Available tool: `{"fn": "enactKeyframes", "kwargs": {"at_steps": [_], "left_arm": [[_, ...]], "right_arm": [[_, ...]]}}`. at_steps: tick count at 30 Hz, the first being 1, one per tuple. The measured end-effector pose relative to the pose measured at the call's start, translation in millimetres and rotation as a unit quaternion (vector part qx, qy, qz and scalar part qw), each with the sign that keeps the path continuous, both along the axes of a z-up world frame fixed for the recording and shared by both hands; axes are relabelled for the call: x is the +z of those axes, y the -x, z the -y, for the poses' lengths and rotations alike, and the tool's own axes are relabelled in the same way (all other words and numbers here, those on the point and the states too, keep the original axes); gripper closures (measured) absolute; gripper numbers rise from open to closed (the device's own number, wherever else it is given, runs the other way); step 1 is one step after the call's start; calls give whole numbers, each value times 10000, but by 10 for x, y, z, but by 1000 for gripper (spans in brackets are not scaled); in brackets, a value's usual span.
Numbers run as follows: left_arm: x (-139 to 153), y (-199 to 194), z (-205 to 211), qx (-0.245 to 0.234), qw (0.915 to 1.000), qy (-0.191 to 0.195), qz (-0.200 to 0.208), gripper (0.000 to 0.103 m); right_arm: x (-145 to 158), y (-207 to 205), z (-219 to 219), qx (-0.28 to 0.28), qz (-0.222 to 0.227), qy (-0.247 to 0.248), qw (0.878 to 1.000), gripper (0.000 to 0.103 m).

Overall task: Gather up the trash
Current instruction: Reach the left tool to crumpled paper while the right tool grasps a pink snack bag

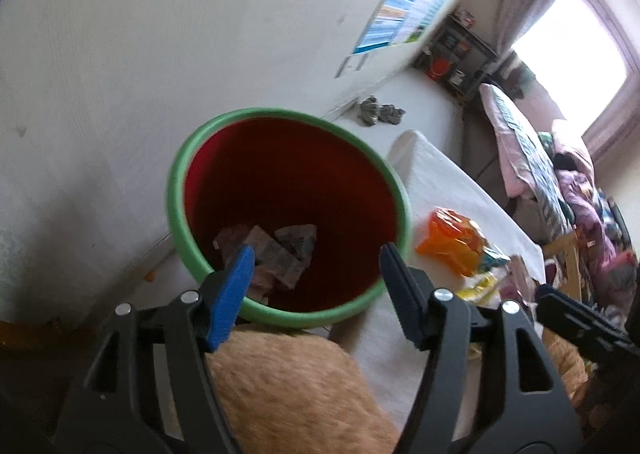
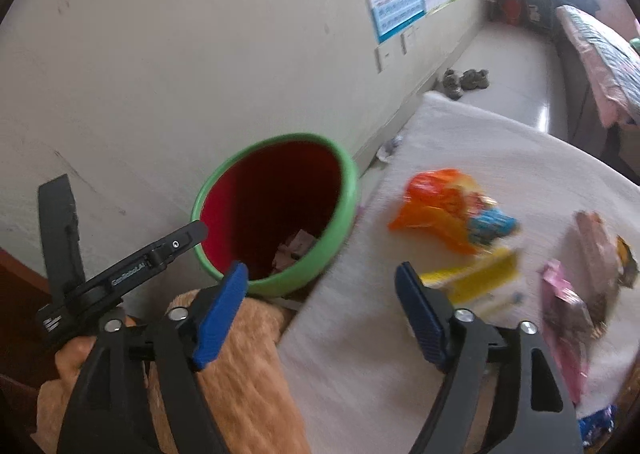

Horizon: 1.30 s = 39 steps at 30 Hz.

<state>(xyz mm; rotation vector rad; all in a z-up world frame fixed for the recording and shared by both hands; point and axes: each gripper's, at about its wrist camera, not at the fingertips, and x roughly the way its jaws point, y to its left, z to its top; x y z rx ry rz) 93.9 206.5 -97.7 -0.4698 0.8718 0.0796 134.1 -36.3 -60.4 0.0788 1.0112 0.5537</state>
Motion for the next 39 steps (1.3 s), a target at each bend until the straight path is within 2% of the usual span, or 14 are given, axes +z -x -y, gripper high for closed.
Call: {"fn": "enactKeyframes", "kwargs": {"at_steps": [3,6,8,11,13,15,18,21,23,27,31,33,35,39], "left_arm": [[69,28,229,-239,9996,79,115,37],[112,80,555,-564,9979,233,196,36],[93,129,709,-695,9967,345,219,33],[-26,170,1039,-999,9937,503,64,33],[-95,190,1225,-1235,9913,451,-62,33],[-142,226,1425,-1553,9873,329,-100,33],[-129,279,1770,-2258,9741,-60,20,33],[-120,362,2075,-2884,9565,-420,141,33],[-154,386,2164,-3096,9498,-431,101,33],[-202,371,2142,-3096,9504,-287,12,33],[-285,366,2124,-3007,9535,-67,-158,33],[-300,367,2137,-3036,9526,-35,-189,33],[-289,400,2196,-3199,9473,-82,-160,33],[-289,454,2427,-3673,9296,-155,-254,25]], "right_arm": [[98,103,390,-315,115,14,9994,18],[158,270,817,-658,185,80,9976,7],[138,438,1102,-904,264,249,9952,7],[18,620,1395,-1261,459,848,9873,7],[-90,654,1605,-1506,453,1106,9813,7],[-201,622,1778,-1697,361,1052,9792,7],[-390,486,1907,-1811,194,1135,9767,8],[-604,314,1869,-1687,-47,1215,9781,15],[-715,230,1835,-1605,-231,1094,9807,19],[-876,108,1797,-1566,-475,1194,9793,22],[-1040,99,1811,-1503,-803,1029,9800,50],[-1019,139,1831,-1491,-769,1023,9805,51],[-940,218,1833,-1491,-685,1091,9804,66],[-801,423,1930,-1562,-506,1069,9806,66]]}}
